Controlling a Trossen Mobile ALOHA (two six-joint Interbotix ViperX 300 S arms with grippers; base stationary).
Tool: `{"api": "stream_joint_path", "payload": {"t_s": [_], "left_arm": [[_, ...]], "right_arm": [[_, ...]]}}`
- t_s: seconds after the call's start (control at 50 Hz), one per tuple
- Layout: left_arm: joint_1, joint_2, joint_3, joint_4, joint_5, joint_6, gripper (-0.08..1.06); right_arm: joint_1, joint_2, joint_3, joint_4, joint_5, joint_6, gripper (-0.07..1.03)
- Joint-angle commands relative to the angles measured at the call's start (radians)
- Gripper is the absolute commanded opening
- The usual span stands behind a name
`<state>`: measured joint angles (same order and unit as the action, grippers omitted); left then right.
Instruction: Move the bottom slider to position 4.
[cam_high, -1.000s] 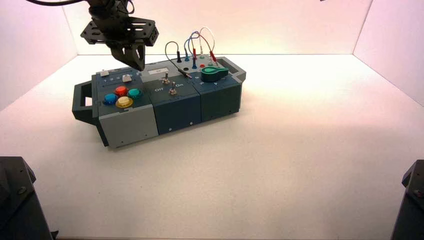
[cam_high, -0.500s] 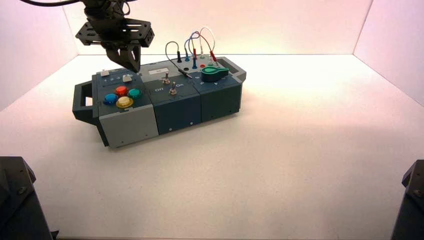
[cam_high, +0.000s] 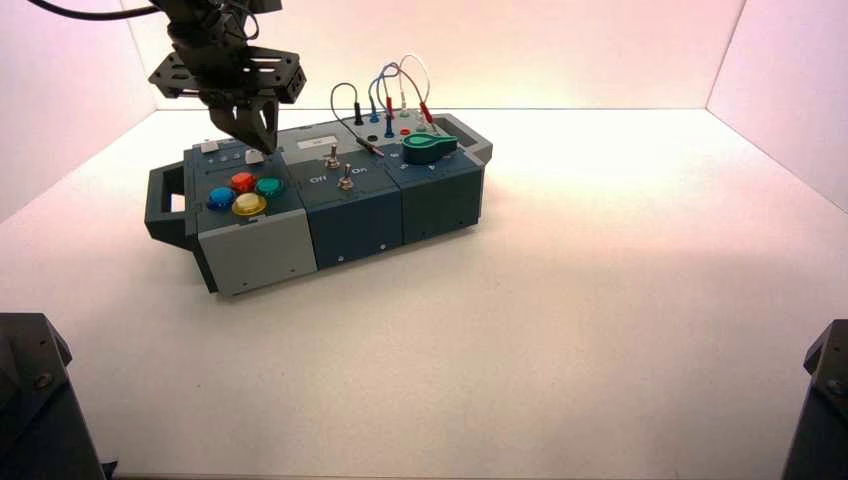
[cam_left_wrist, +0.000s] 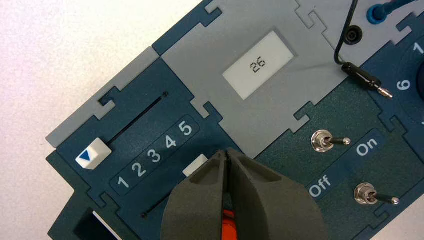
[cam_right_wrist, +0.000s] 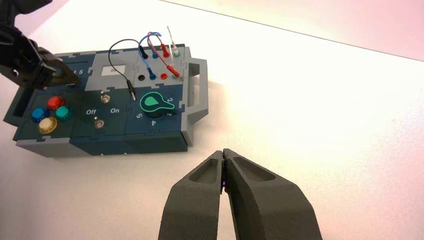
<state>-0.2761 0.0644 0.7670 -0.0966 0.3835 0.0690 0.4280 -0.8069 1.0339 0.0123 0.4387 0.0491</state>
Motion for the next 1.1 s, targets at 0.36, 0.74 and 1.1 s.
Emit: {"api": "stream_joint_path", "payload": {"t_s": [0.36, 0.74, 1.1], "left_arm": [[0.008, -0.021, -0.008, 0.009, 0.006, 0.005, -0.03], [0.008, -0.025, -0.006, 0.018, 0.009, 0.005, -0.03], [0.009, -0.025, -0.005, 0.020, 0.012, 0.005, -0.03]], "right_arm": [[0.002, 0.000, -0.025, 0.003, -0.006, 0.002, -0.02], [0.002, 0.000, -0.023, 0.003, -0.005, 0.003, -0.02], [0.002, 0.000, -0.025, 0.002, -0.006, 0.002, -0.02]]}}
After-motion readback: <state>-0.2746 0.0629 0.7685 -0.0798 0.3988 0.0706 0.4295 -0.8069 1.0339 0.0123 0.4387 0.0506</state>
